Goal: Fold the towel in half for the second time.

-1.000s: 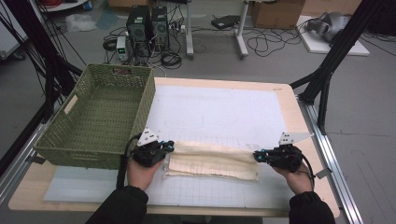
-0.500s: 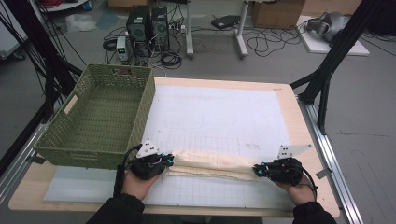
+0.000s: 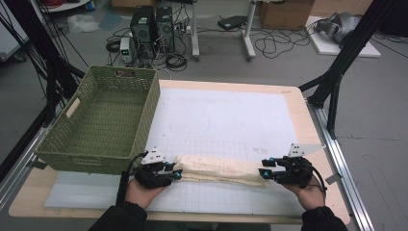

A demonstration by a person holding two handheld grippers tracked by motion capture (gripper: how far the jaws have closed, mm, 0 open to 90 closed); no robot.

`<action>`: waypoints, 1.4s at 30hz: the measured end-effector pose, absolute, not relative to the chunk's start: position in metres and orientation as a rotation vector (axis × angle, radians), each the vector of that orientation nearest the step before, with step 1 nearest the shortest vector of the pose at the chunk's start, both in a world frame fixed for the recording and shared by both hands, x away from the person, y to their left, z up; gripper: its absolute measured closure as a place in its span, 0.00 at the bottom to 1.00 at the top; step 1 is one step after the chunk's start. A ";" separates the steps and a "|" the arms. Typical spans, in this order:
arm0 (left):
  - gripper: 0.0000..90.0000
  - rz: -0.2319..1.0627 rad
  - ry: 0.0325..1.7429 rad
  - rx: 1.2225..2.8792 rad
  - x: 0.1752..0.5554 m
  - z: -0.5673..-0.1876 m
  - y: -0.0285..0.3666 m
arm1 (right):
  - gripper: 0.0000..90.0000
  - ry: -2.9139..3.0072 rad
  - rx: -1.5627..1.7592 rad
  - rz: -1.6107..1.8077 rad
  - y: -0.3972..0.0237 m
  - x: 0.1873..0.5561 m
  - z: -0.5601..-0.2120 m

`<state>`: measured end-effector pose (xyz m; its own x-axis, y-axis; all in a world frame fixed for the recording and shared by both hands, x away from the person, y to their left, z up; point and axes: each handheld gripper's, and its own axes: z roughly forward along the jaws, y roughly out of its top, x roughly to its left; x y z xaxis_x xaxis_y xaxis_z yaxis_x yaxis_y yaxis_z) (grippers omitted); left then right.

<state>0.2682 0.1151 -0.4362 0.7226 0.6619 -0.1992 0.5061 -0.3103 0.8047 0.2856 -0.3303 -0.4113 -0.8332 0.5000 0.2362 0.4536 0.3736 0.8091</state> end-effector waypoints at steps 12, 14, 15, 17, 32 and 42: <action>0.63 0.244 0.885 1.907 0.271 -0.406 0.125 | 0.89 2.711 0.824 1.330 -0.300 0.290 -0.438; 0.64 0.254 0.878 1.893 0.273 -0.400 0.124 | 0.89 2.717 0.828 1.326 -0.300 0.289 -0.439; 0.65 0.254 0.875 1.888 0.274 -0.398 0.123 | 0.89 2.722 0.823 1.319 -0.300 0.288 -0.441; 0.67 0.266 0.879 1.894 0.278 -0.396 0.119 | 0.89 2.727 0.830 1.313 -0.301 0.287 -0.443; 0.91 0.146 0.911 2.082 0.288 -0.433 0.095 | 0.87 2.710 0.811 1.285 -0.303 0.284 -0.444; 0.90 0.186 0.886 2.128 0.280 -0.440 0.098 | 0.86 2.683 0.828 1.265 -0.313 0.278 -0.445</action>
<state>0.2803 0.0977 -0.4404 0.7431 0.6501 -0.1588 0.5316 -0.4293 0.7301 0.2784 -0.3133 -0.4446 -0.8537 0.4934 0.1665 0.4423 0.5183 0.7319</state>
